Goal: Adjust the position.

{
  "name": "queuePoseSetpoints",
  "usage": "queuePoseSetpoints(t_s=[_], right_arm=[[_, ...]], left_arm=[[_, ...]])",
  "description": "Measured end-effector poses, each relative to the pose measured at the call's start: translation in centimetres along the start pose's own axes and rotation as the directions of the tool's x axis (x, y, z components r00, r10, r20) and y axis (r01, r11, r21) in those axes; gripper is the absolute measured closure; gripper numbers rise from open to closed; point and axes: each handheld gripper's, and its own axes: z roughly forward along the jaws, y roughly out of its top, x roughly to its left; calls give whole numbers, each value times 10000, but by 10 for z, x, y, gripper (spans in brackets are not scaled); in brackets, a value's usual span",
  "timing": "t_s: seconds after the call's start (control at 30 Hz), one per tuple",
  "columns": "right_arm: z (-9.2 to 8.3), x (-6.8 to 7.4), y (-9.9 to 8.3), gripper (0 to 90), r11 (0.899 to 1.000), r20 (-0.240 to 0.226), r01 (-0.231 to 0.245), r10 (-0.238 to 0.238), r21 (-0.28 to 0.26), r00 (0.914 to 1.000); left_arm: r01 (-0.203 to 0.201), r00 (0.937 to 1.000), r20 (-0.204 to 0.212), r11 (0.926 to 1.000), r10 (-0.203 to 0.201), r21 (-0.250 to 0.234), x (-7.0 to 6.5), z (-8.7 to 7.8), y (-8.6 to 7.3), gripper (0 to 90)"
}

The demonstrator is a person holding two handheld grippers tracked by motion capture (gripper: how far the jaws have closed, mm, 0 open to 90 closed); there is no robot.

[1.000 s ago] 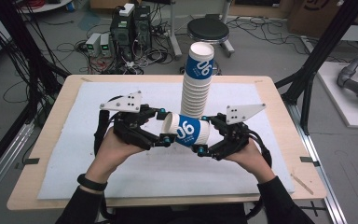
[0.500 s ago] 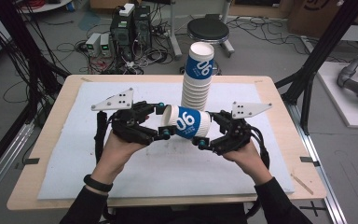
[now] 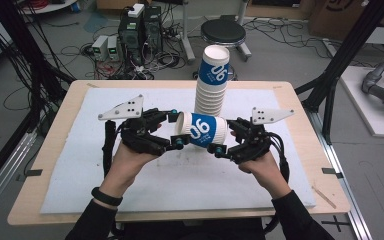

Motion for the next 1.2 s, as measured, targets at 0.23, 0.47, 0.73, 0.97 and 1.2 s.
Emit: queuePoseSetpoints(t_s=[0.23,0.47,0.73,0.97,1.2], right_arm=[[-4,1,1,168,9994,82,347,-346,-60,9994],[-2,2,0,180,9980,81,571,-574,285,9983],[0,1,-1,185,9960,33,599,-603,661,9982],[1,-1,-1,192,9949,-32,619,-618,797,9981],[5,0,-4,201,9944,-72,573,-569,892,9984]], left_arm=[[-9,10000,-2,9992,9,399,-1,1,-1,291],[-88,9999,-78,9924,98,1226,-2,7,-2,236],[-99,9998,-178,9864,130,1640,-2,4,0,225],[-75,9999,-112,9760,102,2177,-1,8,-2,295],[-62,9999,-74,9583,86,2857,-3,17,-5,296]])
